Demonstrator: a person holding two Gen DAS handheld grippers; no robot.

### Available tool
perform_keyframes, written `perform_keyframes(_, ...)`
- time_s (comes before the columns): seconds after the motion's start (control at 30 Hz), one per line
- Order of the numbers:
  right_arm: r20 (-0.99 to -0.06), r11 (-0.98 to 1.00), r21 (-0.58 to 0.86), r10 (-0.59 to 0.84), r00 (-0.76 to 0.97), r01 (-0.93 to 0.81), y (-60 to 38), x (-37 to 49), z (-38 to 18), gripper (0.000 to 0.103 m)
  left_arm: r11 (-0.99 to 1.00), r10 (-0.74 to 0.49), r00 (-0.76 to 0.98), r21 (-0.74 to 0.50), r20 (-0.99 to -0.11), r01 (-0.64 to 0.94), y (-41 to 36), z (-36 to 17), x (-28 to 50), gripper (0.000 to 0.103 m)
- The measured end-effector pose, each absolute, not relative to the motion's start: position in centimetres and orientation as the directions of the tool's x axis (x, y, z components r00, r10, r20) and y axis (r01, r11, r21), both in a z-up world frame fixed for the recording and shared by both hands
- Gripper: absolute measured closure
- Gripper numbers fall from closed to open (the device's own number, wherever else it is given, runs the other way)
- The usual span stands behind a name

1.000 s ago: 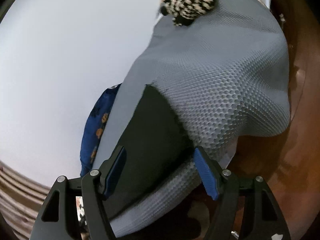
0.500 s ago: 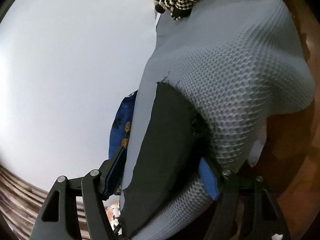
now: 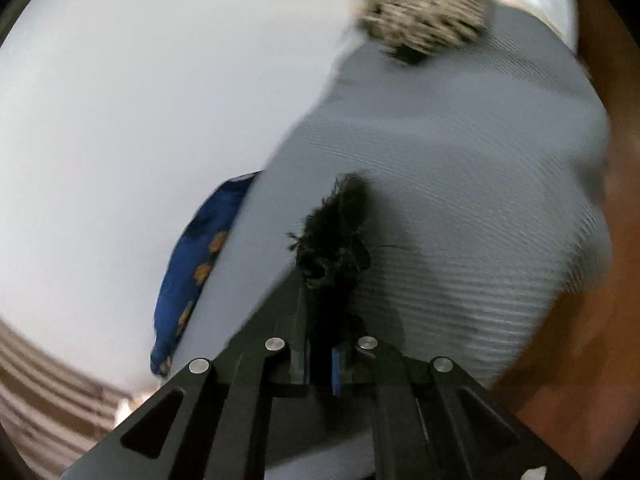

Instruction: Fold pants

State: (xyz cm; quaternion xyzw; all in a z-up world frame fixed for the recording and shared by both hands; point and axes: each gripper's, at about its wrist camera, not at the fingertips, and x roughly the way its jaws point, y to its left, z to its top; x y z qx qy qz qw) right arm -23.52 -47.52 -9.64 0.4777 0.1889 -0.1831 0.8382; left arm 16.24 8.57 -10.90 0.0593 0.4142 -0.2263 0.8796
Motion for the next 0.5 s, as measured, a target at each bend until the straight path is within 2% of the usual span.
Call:
perform_keyframes(0.17, -0.455, 0.648, 0.678, 0.0, 0.89, 0.347, -40.3, -16.3, -3.4, 0.096, 0.878, -0.438, 0.53, -0.218, -0.726, 0.426, 10.3, -9.9, 15.8, 0.001)
perform_keyframes(0.3, -0.459, 0.72, 0.654, 0.135, 0.878, 0.231, -33.4, -10.4, -2.2, 0.096, 0.858, -0.506, 0.526, -0.338, -0.684, 0.386, 12.3, -9.1, 14.4, 0.001)
perform_keyframes(0.37, -0.493, 0.759, 0.625, 0.205, 0.846, 0.181, -29.2, -7.1, -3.0, 0.096, 0.851, -0.521, 0.521, -0.364, -0.676, 0.379, 13.1, -8.5, 13.5, 0.001)
perform_keyframes(0.5, -0.607, 0.825, 0.55, 0.291, 0.739, 0.127, -21.9, -2.7, -7.1, 0.096, 0.842, -0.531, 0.533, -0.344, -0.659, 0.415, 13.8, -6.9, 11.6, 0.001)
